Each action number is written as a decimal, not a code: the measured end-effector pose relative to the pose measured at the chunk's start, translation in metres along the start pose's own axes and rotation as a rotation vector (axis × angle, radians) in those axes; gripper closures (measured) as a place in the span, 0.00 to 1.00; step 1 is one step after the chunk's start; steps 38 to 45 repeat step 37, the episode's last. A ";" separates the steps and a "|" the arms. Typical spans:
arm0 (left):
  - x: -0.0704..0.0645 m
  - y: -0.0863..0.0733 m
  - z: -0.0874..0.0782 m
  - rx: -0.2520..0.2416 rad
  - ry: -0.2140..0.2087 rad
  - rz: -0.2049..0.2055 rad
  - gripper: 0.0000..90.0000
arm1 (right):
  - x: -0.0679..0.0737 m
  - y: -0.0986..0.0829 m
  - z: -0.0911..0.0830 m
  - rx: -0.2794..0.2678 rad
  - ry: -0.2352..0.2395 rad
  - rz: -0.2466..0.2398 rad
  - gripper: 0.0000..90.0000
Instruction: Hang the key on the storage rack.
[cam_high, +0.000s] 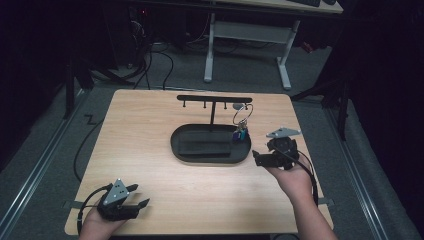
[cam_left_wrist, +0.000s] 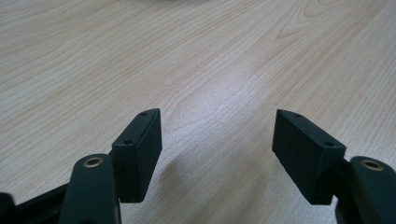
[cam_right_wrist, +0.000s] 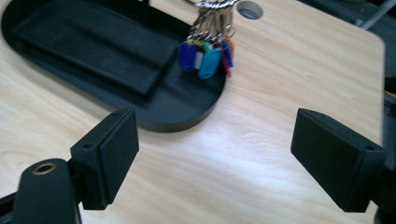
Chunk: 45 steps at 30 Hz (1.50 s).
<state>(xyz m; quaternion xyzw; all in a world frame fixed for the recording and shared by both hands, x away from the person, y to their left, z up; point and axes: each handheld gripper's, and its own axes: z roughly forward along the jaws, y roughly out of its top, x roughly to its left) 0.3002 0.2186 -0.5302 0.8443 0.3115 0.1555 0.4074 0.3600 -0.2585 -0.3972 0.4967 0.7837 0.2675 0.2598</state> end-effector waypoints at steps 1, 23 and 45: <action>0.000 0.000 0.000 0.001 -0.002 0.000 0.37 | 0.003 -0.007 -0.002 -0.018 0.013 0.002 0.17; 0.001 -0.002 -0.005 -0.066 -0.077 -0.142 0.36 | 0.034 -0.154 0.010 -0.266 0.057 0.137 0.17; -0.012 0.004 -0.008 -0.057 -0.068 -0.082 0.34 | 0.013 -0.165 0.008 -0.283 0.097 0.213 0.17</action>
